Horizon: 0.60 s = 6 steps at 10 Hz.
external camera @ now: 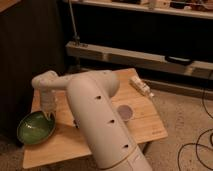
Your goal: Drag the ceramic bowl in a circle
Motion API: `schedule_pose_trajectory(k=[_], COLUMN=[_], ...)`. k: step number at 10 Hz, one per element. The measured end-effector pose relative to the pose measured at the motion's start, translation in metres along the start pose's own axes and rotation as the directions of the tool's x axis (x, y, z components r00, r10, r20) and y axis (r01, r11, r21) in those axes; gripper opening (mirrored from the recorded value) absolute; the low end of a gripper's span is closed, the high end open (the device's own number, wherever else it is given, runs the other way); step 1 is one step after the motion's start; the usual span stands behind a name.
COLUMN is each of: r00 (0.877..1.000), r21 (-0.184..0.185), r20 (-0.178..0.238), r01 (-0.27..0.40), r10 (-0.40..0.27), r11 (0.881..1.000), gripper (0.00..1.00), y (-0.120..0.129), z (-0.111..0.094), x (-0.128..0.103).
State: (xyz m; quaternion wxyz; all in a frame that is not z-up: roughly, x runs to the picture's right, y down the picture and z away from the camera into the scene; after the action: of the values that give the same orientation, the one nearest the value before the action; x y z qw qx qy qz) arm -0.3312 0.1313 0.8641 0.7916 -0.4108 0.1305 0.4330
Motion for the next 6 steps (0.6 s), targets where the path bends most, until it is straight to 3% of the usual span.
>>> schedule_pose_trajectory(k=[3, 6], r00=[0.999, 0.993], r21=[0.082, 0.154], r20=[0.013, 0.0], r01=[-0.05, -0.117], r10=[0.049, 0.118], r11=[0.995, 0.981], gripper=[0.0, 0.0], y=[-0.042, -0.079], z=[-0.013, -0.024], x=[-0.026, 0.004])
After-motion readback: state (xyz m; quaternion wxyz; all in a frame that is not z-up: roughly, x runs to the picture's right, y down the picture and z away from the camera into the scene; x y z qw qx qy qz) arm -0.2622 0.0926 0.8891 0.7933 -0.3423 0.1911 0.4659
